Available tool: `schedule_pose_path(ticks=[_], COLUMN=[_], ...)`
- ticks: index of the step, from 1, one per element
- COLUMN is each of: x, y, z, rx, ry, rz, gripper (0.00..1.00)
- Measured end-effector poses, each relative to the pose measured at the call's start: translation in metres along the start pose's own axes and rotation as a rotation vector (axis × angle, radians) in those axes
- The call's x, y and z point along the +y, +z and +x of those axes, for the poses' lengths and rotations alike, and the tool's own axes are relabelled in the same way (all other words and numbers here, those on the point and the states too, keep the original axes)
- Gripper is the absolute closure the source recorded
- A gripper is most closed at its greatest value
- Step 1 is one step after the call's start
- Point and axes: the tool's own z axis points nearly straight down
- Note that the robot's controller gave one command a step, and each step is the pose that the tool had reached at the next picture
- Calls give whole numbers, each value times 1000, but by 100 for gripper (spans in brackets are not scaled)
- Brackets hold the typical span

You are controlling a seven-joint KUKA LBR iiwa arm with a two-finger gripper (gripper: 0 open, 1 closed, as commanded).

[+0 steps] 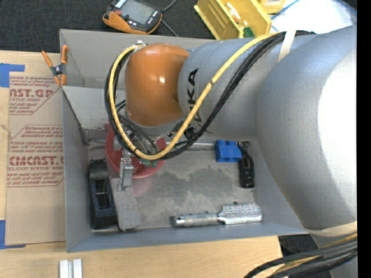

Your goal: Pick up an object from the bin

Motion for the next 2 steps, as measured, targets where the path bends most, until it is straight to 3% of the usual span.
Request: schedule_pose_path(ticks=[1,2], x=[0,13], y=[0,-69], z=[0,-8], rx=[0,-4], ry=[0,-197], rz=[0,-1], gripper=[0,100])
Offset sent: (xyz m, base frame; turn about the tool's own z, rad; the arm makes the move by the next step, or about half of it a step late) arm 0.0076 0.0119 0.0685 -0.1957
